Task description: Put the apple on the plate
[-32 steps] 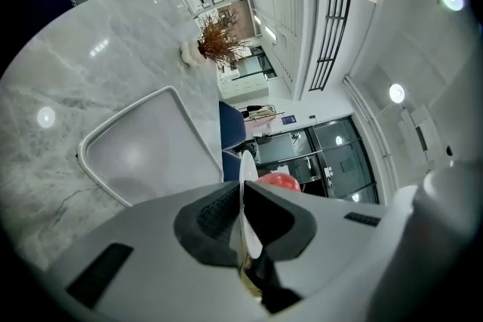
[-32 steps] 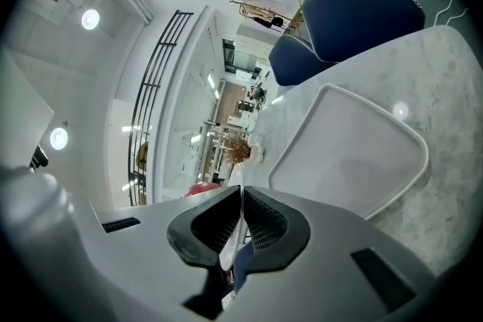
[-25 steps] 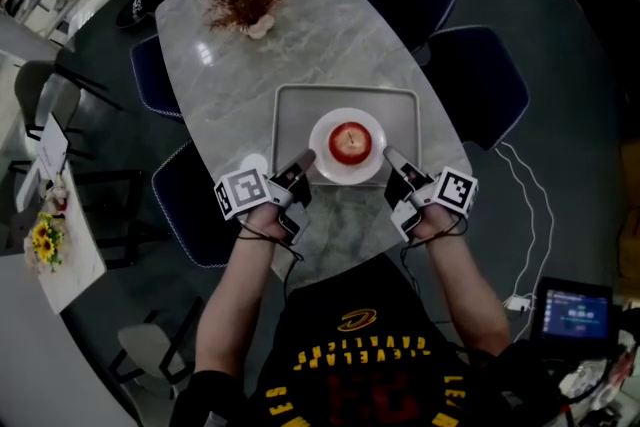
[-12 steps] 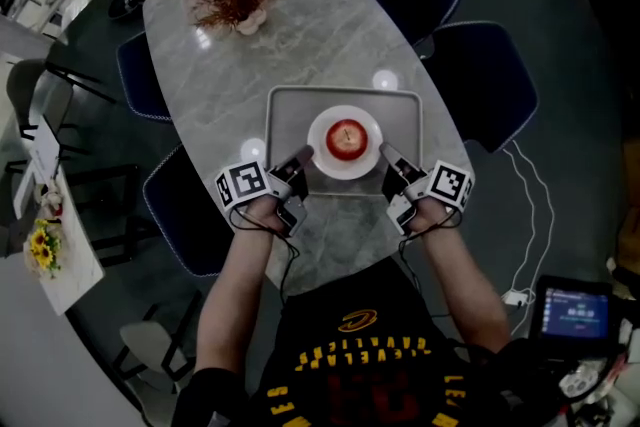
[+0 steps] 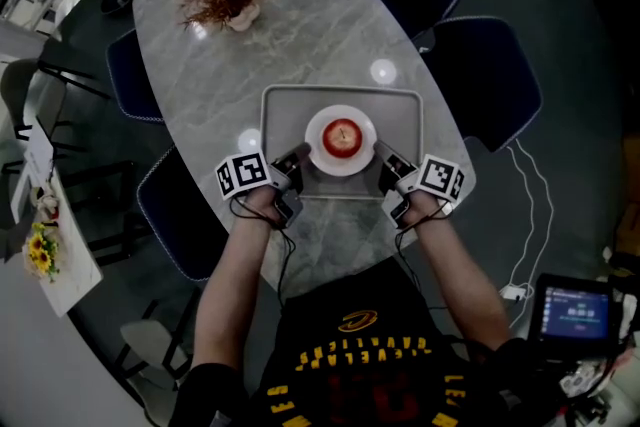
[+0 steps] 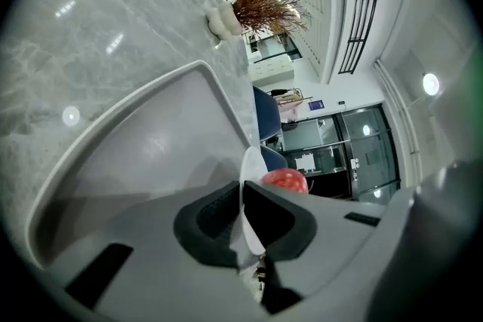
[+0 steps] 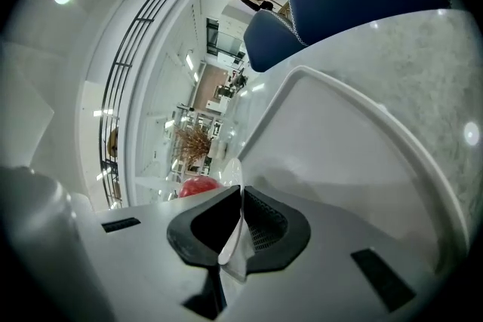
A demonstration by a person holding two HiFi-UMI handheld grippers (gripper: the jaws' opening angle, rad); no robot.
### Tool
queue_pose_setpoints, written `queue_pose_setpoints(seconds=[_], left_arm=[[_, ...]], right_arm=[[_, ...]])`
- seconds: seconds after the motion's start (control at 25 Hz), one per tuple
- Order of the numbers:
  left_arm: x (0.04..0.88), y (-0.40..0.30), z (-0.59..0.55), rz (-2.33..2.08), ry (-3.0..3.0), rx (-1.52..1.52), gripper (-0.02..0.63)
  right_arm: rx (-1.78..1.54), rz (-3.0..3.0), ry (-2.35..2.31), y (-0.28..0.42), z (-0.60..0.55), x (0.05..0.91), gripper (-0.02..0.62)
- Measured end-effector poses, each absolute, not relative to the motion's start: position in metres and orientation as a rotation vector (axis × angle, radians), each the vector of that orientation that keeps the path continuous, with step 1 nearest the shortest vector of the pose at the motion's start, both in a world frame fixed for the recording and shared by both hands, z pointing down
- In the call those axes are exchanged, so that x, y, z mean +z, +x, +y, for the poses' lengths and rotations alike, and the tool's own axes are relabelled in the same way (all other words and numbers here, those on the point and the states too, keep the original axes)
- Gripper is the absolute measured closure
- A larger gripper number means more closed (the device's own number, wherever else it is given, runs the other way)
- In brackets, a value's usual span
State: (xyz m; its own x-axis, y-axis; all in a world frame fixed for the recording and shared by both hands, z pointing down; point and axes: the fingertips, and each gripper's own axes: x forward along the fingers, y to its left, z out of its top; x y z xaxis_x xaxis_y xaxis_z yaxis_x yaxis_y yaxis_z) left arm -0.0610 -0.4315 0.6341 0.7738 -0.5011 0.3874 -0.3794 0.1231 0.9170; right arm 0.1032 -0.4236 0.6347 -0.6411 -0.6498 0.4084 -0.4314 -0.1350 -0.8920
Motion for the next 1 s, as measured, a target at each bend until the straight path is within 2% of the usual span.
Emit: queue_pose_setpoints(seconds=[0.24, 1.0], left_arm=[[0.669, -0.052, -0.450, -0.780, 1.463, -0.030, 0.586], [0.692, -0.052, -0.447, -0.799, 1.494, 0.153, 0.584]], right_arm=[[-1.936, 1.984, -1.259, 0.110, -0.441, 0.671, 0.571], [-1.984, 2.087, -1.350, 0.108, -0.439, 0.693, 0.571]])
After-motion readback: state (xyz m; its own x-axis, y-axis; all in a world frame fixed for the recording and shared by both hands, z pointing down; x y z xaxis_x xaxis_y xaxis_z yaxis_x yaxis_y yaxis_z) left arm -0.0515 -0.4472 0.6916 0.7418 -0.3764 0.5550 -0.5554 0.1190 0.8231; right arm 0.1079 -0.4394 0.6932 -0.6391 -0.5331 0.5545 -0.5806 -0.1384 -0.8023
